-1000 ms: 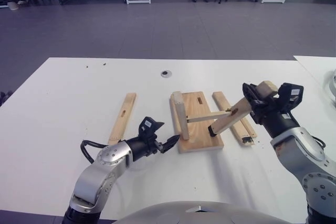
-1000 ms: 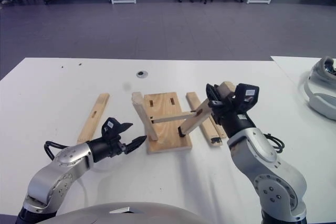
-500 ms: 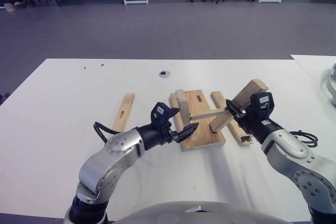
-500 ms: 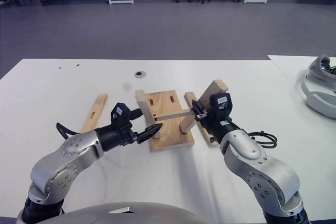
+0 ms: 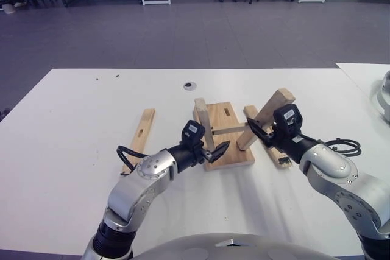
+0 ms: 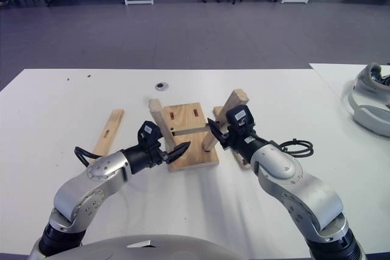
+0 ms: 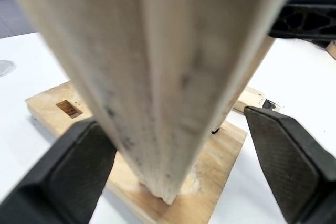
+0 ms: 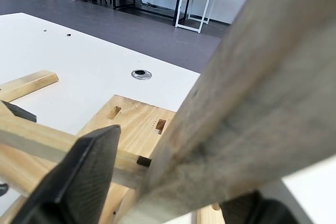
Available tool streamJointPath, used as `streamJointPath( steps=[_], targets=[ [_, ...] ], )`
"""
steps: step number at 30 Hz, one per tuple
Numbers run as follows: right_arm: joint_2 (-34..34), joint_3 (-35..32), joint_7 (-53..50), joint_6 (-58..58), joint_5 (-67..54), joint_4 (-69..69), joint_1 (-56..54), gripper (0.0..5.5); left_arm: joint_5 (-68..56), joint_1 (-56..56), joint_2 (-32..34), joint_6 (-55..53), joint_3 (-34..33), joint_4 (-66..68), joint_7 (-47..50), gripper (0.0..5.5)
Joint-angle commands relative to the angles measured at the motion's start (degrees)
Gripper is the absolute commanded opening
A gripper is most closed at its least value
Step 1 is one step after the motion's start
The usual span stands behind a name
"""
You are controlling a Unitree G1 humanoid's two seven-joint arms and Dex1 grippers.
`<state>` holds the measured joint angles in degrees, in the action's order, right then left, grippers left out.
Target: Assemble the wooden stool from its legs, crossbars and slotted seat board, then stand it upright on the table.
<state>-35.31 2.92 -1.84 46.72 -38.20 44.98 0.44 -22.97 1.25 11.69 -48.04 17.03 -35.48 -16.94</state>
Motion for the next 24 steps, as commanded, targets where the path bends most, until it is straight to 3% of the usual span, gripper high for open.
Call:
streamJointPath(
  steps=[1, 6, 9, 11, 14, 18, 20, 24],
  targets=[
    [-0.52, -7.96, 12.66, -5.87, -6.87, 0.88, 3.43, 2.81, -5.26, -0.69, 1.37, -0.78, -8.36, -4.09, -1.28, 4.13],
    [-12.76, -17.90, 41.46, -7.54, -12.60, -0.88, 18.56, 2.81, -14.21, -8.00, 10.85, -1.58, -22.14, -11.46, -8.54, 4.13],
    [-15.33, -17.48, 49.25, -12.06, -6.84, -6.85, 20.42, 2.81, -17.03, -13.61, 17.68, -1.30, -25.11, -12.85, -14.65, 4.13],
    [-14.13, -12.50, 49.70, -15.29, -1.14, -10.76, 16.84, 2.81, -17.26, -15.83, 21.35, -0.45, -25.03, -12.38, -18.27, 4.13],
    [-6.69, -0.02, 42.39, -23.19, 15.96, -25.78, 2.85, 2.81, -15.04, -18.28, 26.31, 2.13, -24.05, -9.16, -23.21, 4.13],
    [3.09, 6.76, 38.83, -32.21, 25.88, -43.18, -10.18, 2.81, -8.87, -17.71, 31.10, 6.01, -21.15, -2.85, -25.92, 4.13],
    [4.60, 8.96, 43.04, -34.84, 25.54, -43.06, -10.92, 2.81, -6.54, -17.73, 32.47, 7.68, -20.00, -0.76, -26.67, 4.13],
    [0.92, 15.18, 56.03, -25.92, 13.01, -22.82, -2.94, 2.81, -0.50, -18.53, 34.83, 11.20, -17.15, 3.11, -26.98, 4.13]
  ],
)
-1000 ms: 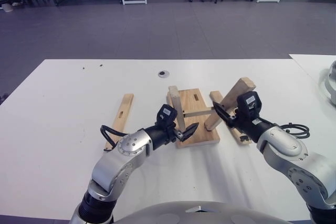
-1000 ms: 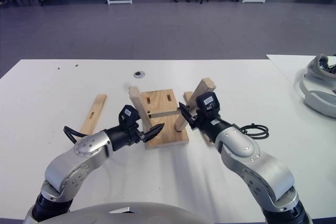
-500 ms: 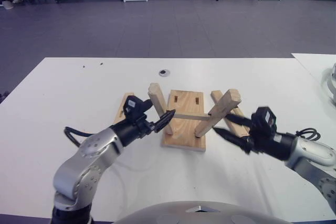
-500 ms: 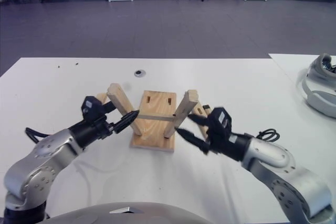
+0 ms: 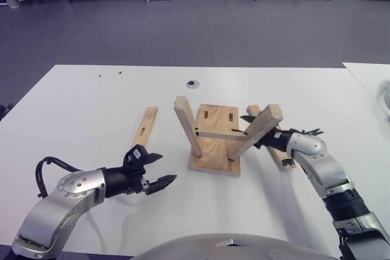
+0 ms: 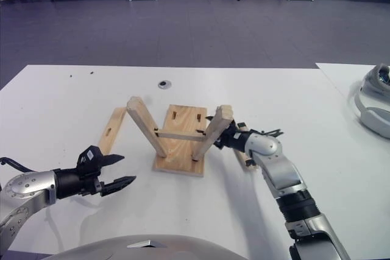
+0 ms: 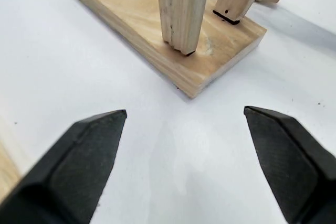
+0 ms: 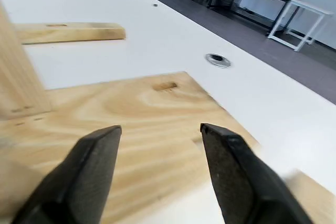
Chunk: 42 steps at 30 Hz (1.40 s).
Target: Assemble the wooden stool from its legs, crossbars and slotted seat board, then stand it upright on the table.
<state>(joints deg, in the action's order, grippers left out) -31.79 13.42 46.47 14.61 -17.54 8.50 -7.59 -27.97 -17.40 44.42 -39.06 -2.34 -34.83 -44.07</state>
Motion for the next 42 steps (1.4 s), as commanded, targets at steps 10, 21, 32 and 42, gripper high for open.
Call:
streamJointPath(
  steps=[10, 21, 32, 42],
  targets=[
    [-3.75, 1.34, -8.81, -4.37, 17.56, -20.50, -11.73, 2.81, 14.34, 2.62, 7.50, 8.71, 8.20, 6.43, -2.73, 4.13],
    [-10.09, 4.77, 8.82, -7.57, 17.31, -10.43, -1.31, 2.81, 21.85, 9.60, 2.36, 10.89, 16.12, 8.86, 0.78, 4.13],
    [-14.06, -5.76, 7.38, 2.19, 13.08, 1.94, 3.48, 2.81, 24.67, 59.24, -18.19, 42.37, 10.23, 82.18, 2.77, 4.13],
    [3.61, -0.61, -4.90, -15.11, 22.65, -43.18, -24.85, 2.81, 26.53, 32.05, -4.87, 38.90, 15.49, 48.13, -14.50, 4.13]
  ],
)
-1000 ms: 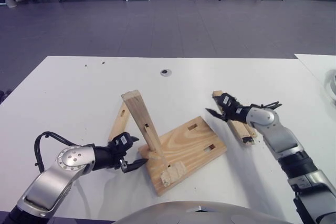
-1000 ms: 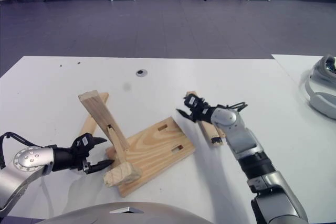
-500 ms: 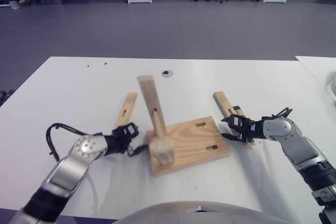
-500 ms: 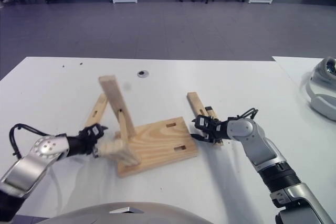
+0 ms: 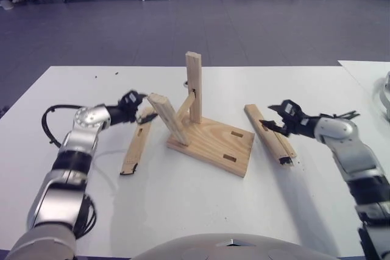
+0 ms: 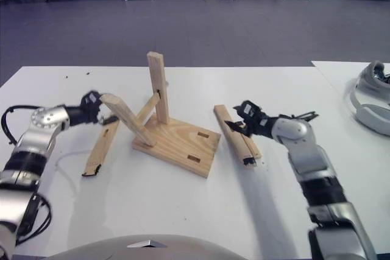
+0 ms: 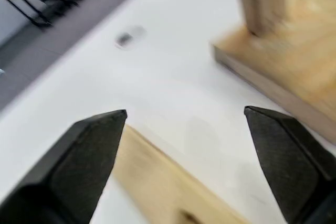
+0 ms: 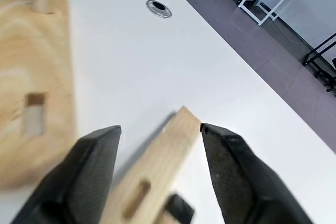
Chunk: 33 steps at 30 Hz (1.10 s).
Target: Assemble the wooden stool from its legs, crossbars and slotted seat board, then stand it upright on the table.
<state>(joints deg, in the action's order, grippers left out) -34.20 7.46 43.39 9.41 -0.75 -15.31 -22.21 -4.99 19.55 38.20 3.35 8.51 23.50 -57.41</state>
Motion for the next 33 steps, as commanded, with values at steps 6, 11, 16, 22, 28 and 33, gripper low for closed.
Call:
streamJointPath(
  steps=[6, 11, 16, 22, 28, 33],
  targets=[
    [9.71, 10.36, 7.98, -18.79, 7.18, -28.92, -11.21, 2.81, 19.03, 5.69, -11.52, 5.40, 13.43, 3.93, 16.43, 4.13],
    [8.31, 4.79, 0.68, -11.79, 5.18, -10.48, -0.74, 2.81, 20.93, 13.19, -17.29, 8.79, 10.93, 21.98, 29.88, 4.13],
    [7.26, -19.70, -13.36, 9.90, -5.18, 17.33, 13.79, 2.81, 14.51, -0.85, -12.17, 4.25, 3.47, 2.75, 28.32, 4.13],
    [6.92, -23.78, -10.76, 16.88, -12.12, 14.85, 20.73, 2.81, 17.95, -14.94, -4.67, -4.88, 6.02, -21.53, 21.38, 4.13],
    [6.48, -20.30, -9.16, 19.13, -12.66, 13.24, 23.62, 2.81, 19.95, -19.74, -1.56, -11.41, 10.86, -33.04, 14.90, 4.13],
    [7.68, -19.31, -9.10, 20.40, -14.67, 14.79, 24.68, 2.81, 19.41, -19.20, -3.24, -15.60, 11.96, -36.77, 14.79, 4.13]
  ],
)
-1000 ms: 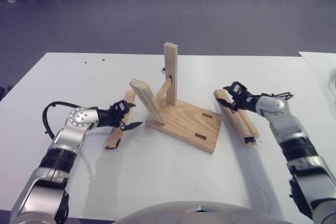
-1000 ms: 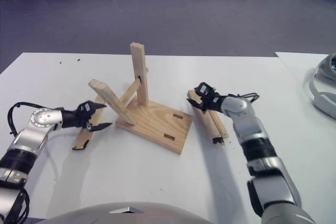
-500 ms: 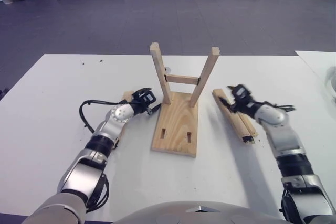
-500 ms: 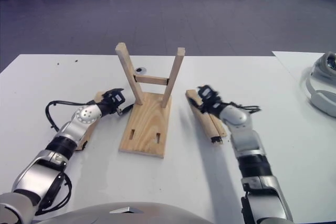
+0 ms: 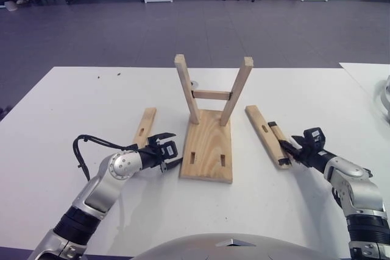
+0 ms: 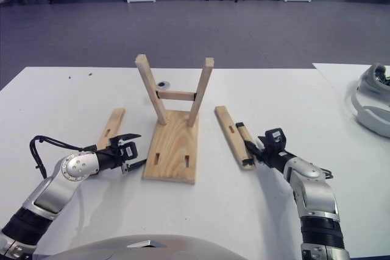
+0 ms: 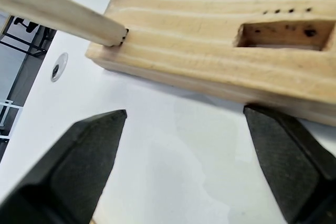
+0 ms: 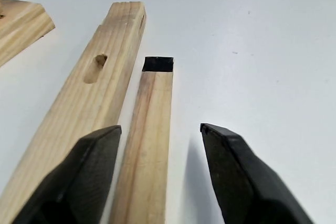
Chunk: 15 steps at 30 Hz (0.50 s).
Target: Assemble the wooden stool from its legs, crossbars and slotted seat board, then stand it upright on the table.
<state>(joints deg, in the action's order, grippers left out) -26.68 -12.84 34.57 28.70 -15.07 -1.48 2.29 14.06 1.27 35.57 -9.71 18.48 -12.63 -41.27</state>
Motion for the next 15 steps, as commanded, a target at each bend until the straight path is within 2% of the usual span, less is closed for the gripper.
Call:
streamJointPath(
  steps=[1, 2, 4, 6, 9, 11, 15],
  targets=[
    [-0.04, 1.52, -0.97, 1.29, 0.31, 0.65, 0.24, 2.81, -0.05, -0.84, -0.98, -3.19, 1.79, -1.27, -1.19, 4.13],
    [-0.18, 1.95, -2.01, 1.98, 1.02, 0.09, 0.29, 2.81, -0.85, -0.80, -1.56, -3.96, 1.30, -2.19, -1.04, 4.13],
    [-0.19, 2.21, -3.97, 3.11, 1.90, -1.14, 0.69, 2.41, -2.61, -0.69, -3.04, -4.99, -0.53, -3.77, 0.06, 4.13],
    [0.01, 2.26, -5.50, 3.52, 2.46, -2.47, 1.47, 2.08, -4.51, 1.84, -6.41, -6.60, -5.59, -3.89, 4.80, 4.13],
    [0.84, 2.45, -6.54, 3.07, 2.37, -2.70, 2.50, 1.50, -15.94, 5.36, -15.16, -12.94, -14.91, -8.02, 9.80, 4.13],
    [1.46, 2.93, -7.79, -0.82, 3.83, -5.20, 2.55, 1.32, -20.66, 6.15, -18.68, -17.53, -18.62, -10.34, 12.59, 4.13],
    [4.38, -5.02, -14.54, -13.38, 0.54, -2.27, -4.55, 1.32, -37.85, 9.49, -24.32, -28.97, -27.89, -18.08, 16.35, 4.13]
  ],
)
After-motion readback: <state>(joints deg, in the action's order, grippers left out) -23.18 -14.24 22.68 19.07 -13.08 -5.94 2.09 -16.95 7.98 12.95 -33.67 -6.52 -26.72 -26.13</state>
